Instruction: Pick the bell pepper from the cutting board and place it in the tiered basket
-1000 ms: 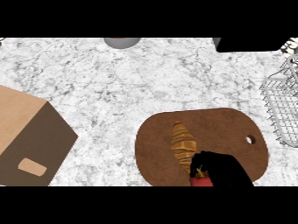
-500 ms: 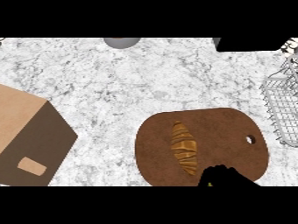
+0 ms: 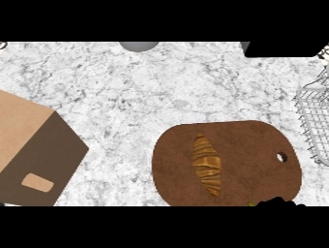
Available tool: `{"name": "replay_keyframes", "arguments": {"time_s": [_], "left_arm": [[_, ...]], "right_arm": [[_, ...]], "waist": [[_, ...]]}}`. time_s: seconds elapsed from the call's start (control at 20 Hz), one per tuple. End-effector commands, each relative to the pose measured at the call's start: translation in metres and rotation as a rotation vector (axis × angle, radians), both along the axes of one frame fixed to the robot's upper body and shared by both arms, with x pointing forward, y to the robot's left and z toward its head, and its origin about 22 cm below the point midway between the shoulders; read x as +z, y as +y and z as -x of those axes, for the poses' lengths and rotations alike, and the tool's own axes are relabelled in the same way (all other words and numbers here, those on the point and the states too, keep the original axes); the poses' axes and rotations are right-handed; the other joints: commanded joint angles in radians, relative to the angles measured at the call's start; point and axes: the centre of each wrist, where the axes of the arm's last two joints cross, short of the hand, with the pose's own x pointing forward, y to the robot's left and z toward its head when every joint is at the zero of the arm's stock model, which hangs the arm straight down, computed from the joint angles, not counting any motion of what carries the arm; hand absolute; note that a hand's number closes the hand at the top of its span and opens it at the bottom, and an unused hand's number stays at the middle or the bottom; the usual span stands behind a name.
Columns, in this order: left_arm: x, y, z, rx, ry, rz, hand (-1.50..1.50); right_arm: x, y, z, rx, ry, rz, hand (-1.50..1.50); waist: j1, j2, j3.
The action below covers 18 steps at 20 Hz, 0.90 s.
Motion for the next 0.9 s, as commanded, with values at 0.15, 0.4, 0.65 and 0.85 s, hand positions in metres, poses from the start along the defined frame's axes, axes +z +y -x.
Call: {"name": "replay_keyframes", "arguments": {"time_s": [0.15, 0.4, 0.65, 0.85], "left_arm": [[0.001, 0.004, -0.011, 0.002, 0.044, 0.015, 0.00], [-0.011, 0.004, -0.007, 0.001, 0.048, -0.002, 0.00], [-0.015, -0.016, 0.002, -0.016, 0.045, 0.023, 0.00], [-0.011, -0.009, 0.003, -0.012, 0.051, 0.004, 0.00]], "right_arm": [[0.035, -0.030, 0.000, -0.053, -0.117, -0.169, 1.50], [0.045, -0.044, -0.046, -0.072, -0.147, -0.157, 1.50], [0.052, -0.078, -0.103, -0.088, -0.174, -0.119, 1.50], [0.061, -0.088, -0.125, -0.007, -0.223, -0.356, 1.50]], "waist": [[0.009, 0.012, -0.004], [0.014, 0.014, -0.004], [0.016, 0.013, -0.002], [0.020, 0.013, -0.001]]}}
